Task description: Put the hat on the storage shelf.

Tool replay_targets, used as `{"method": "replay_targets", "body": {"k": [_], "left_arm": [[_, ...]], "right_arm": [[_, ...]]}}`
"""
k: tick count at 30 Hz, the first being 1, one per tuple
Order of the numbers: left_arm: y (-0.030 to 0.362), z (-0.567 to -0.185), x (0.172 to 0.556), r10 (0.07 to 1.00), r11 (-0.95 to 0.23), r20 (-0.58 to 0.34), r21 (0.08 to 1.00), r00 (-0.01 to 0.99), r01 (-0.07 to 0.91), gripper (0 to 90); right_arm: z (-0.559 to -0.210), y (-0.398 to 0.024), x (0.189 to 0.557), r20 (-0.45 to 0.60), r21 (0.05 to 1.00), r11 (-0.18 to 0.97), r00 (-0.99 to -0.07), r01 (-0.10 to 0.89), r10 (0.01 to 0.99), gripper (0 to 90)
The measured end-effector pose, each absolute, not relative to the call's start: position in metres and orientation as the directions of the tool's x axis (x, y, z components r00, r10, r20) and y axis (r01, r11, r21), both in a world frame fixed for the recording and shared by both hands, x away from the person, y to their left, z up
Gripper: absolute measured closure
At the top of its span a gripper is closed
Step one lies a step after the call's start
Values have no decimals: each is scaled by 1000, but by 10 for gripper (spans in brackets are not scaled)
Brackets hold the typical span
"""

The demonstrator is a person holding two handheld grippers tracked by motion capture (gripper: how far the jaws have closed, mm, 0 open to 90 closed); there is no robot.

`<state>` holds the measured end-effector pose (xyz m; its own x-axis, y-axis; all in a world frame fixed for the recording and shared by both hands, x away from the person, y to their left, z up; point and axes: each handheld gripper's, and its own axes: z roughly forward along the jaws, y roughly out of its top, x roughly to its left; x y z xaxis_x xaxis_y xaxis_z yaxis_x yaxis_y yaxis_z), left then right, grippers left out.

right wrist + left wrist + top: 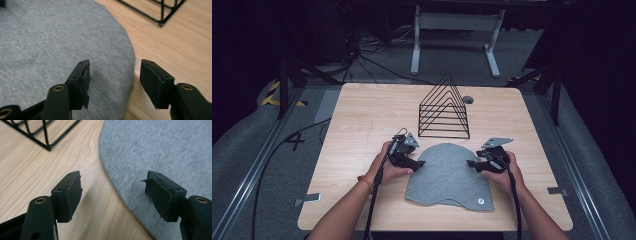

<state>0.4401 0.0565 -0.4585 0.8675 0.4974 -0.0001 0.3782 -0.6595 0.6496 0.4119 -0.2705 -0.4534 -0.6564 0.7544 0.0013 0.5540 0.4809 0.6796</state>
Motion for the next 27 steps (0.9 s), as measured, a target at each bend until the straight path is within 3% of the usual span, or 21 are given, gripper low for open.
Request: {"method": "replay_targets", "body": {"k": [7, 9, 14, 15, 17, 18, 22, 27], "left_arm": [[51, -464, 438, 497, -638, -38, 661, 867, 395, 336], [50, -464, 435, 498, -635, -32, 667, 867, 389, 353], [48, -463, 429, 476, -631, -58, 673, 877, 387, 582], [49, -463, 430, 478, -623, -69, 676, 876, 393, 651], [50, -463, 431, 477, -616, -82, 679, 875, 399, 672], [50, -464, 432, 481, -606, -93, 684, 872, 407, 741], [52, -465, 434, 479, -589, -121, 690, 869, 421, 824], [51, -461, 431, 459, -612, -86, 691, 884, 385, 862]], "right_arm": [[-456, -268, 410, -3, 665, 496, -662, 558, 749, 365], [-456, -267, 408, -5, 663, 507, -674, 550, 739, 427], [-454, -264, 403, 9, 660, 505, -678, 557, 735, 600], [-454, -264, 403, 16, 661, 501, -679, 558, 734, 669], [-454, -263, 402, 22, 663, 496, -677, 560, 736, 689], [-455, -264, 402, 39, 667, 486, -678, 564, 734, 760], [-455, -263, 401, 57, 675, 480, -688, 561, 723, 830], [-452, -264, 397, 40, 687, 489, -700, 538, 713, 841]]}}
